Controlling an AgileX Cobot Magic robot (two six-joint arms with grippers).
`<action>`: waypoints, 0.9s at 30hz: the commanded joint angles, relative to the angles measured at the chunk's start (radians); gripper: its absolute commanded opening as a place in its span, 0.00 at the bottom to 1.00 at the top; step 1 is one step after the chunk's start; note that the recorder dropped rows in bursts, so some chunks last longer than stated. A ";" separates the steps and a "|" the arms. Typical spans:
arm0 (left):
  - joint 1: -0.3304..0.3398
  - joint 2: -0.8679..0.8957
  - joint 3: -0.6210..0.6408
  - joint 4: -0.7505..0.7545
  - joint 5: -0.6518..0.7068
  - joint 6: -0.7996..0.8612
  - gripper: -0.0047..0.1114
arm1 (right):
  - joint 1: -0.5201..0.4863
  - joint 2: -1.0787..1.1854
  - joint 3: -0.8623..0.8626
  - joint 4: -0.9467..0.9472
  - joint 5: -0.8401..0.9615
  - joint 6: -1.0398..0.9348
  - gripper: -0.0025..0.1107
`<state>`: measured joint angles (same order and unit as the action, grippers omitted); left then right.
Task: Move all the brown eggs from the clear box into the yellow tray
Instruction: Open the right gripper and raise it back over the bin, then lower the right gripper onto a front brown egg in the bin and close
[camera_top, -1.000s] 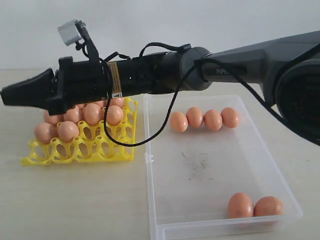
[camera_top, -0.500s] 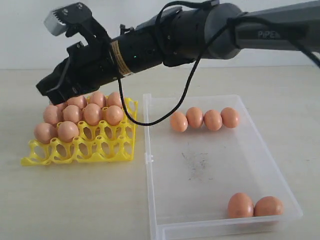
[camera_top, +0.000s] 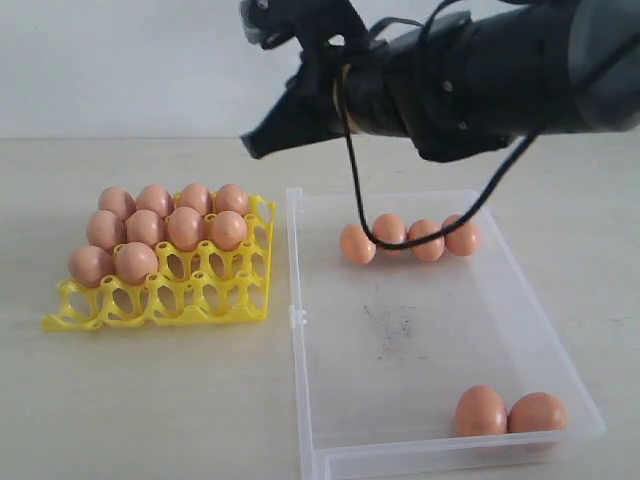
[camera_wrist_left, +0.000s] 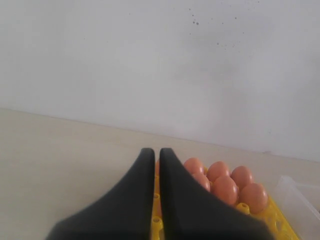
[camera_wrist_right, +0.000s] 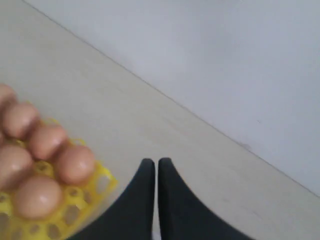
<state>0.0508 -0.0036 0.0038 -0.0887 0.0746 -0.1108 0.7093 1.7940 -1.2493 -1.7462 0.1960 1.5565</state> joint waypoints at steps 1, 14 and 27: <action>-0.006 0.004 -0.004 -0.001 -0.006 -0.001 0.07 | -0.002 -0.058 0.119 0.158 0.205 -0.221 0.02; -0.006 0.004 -0.004 -0.001 -0.006 -0.001 0.07 | -0.002 -0.068 0.140 1.186 0.734 -1.309 0.02; -0.006 0.004 -0.004 -0.001 -0.006 -0.001 0.07 | -0.082 -0.062 0.140 1.633 0.823 -1.530 0.05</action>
<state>0.0508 -0.0036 0.0038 -0.0887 0.0746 -0.1108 0.6356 1.7401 -1.1033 -0.1350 1.0054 0.0397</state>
